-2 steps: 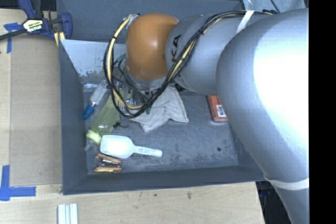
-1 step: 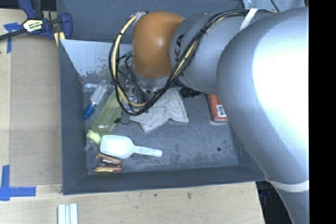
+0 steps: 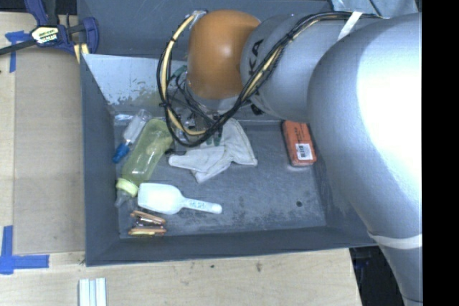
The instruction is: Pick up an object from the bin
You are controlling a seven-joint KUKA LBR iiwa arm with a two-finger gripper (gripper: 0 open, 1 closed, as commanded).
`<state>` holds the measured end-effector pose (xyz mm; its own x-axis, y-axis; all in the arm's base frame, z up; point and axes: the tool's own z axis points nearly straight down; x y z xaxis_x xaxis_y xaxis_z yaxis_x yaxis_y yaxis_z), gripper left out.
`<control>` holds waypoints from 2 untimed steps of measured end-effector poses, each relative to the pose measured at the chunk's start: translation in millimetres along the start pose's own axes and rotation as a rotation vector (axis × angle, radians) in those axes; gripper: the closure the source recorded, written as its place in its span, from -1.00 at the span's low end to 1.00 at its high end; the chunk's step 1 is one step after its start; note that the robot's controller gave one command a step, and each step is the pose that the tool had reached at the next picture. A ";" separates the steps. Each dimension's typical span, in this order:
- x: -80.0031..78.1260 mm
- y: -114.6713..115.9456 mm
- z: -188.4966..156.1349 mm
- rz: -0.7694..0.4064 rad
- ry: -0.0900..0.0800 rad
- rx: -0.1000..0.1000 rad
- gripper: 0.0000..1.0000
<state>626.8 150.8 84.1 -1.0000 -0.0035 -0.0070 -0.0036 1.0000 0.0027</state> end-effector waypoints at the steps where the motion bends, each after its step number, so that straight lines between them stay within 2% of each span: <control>1: 0.0 0.0 0.0 0.001 0.000 0.000 1.00; 2: 21.3 -4.8 -18.6 -0.013 0.006 0.003 1.00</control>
Offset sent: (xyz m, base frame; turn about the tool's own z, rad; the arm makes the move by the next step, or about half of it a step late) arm -0.0268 -0.0051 0.0245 -0.0179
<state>605.4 145.9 102.5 -0.9999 -0.0165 -0.0005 -0.0165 0.9999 -0.0003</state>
